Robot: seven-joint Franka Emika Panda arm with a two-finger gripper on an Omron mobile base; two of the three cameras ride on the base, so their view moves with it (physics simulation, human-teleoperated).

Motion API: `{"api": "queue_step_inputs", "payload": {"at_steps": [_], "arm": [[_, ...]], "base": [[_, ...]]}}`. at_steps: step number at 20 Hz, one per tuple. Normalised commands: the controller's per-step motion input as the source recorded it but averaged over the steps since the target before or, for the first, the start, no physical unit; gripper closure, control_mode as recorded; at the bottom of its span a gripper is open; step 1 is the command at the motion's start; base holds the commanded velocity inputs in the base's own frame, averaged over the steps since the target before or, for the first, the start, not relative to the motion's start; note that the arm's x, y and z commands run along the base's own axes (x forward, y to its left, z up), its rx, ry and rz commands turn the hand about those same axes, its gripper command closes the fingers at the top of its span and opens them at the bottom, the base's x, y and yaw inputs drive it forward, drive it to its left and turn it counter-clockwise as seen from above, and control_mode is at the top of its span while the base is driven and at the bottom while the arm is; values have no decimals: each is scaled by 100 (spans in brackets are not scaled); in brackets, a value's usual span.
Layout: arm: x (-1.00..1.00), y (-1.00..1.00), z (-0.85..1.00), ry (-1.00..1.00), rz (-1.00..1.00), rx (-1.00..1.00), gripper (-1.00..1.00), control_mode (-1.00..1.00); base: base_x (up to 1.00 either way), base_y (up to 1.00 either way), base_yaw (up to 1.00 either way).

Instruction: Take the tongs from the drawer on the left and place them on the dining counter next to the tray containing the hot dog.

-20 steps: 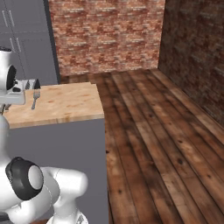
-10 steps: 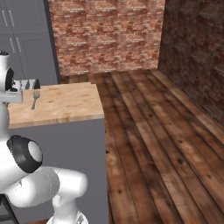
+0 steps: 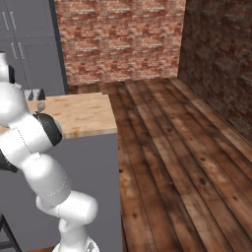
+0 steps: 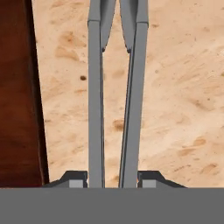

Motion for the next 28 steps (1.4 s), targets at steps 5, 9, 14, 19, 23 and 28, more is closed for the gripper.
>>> {"api": "queue_step_inputs", "payload": {"at_steps": [5, 9, 14, 19, 23, 28], "arm": [[24, -2, -13, 4, -12, -11, 100, -100], [4, -1, -10, 0, -2, -5, 100, -100], [5, 0, -11, 0, 0, -1, 100, -100], [0, 0, -45, 0, 0, -7, 100, -100], [0, -3, -53, -2, 2, -2, 100, -100], [0, -29, -48, -11, 2, -1, 100, -100]], "base": [[0, 0, 0], [0, 0, 0], [0, 0, 0], [0, 0, 0], [0, 0, 0], [0, 0, 0]]}}
